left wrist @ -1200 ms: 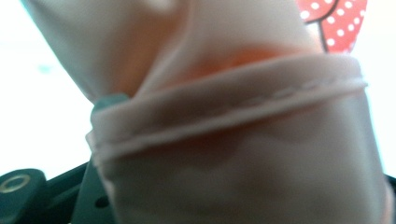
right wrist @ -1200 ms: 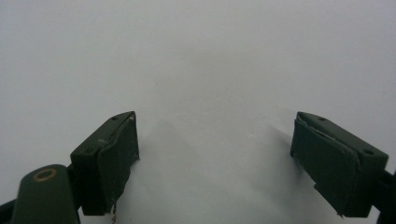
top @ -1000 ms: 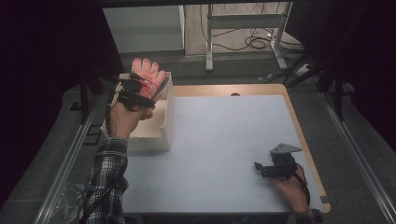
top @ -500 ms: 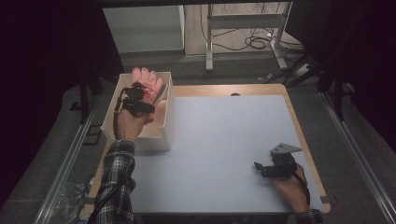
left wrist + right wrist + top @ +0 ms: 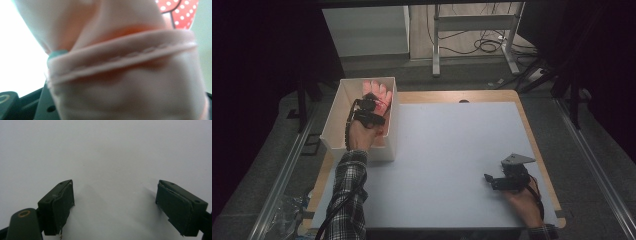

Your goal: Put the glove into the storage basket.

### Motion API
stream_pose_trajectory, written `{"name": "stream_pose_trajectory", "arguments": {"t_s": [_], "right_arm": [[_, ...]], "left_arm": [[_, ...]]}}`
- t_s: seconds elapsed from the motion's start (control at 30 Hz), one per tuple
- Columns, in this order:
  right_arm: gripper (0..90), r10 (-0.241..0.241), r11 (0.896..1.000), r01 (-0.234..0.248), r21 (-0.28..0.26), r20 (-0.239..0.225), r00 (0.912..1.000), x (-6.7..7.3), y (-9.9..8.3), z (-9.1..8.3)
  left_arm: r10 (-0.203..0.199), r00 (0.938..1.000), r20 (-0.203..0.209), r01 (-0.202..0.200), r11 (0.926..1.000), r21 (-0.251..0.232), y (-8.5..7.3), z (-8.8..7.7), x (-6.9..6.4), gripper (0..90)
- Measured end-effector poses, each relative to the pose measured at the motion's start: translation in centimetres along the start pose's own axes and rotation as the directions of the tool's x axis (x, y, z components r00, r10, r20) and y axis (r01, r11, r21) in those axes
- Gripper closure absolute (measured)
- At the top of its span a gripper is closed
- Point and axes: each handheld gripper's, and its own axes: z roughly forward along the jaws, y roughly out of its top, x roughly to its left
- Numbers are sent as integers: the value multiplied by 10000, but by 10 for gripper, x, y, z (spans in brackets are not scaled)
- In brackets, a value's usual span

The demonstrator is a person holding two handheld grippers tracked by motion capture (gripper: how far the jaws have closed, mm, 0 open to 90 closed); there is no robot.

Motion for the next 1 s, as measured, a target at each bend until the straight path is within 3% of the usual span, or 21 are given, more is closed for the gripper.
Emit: {"name": "stream_pose_trajectory", "arguments": {"t_s": [0.37, 0.4, 0.5, 0.7, 1.0], "right_arm": [[155, 0, 10000, 0, -3, -1, 10000, 0, 0, 0], [155, 2, 10000, -2, -1, 0, 10000, 0, 0, 0], [155, 2, 10000, -2, -1, 0, 10000, 0, 0, 0], [155, 5, 10000, -5, -3, 2, 10000, 0, 0, 0], [155, 0, 10000, 0, -1, 0, 10000, 0, 0, 0]], "left_arm": [[17, 10000, -15, -16, 9979, 647, 4, 17, -6, 348], [41, 10000, 53, -44, 9975, 712, 5, 18, -6, 290], [-70, 9998, 196, 53, 9962, 872, 5, 19, -5, 223], [7, 9998, 214, -27, 9952, 977, 4, 18, -1, 143], [73, 9992, 389, -113, 9947, 1024, 2, 9, 1, 98]]}}
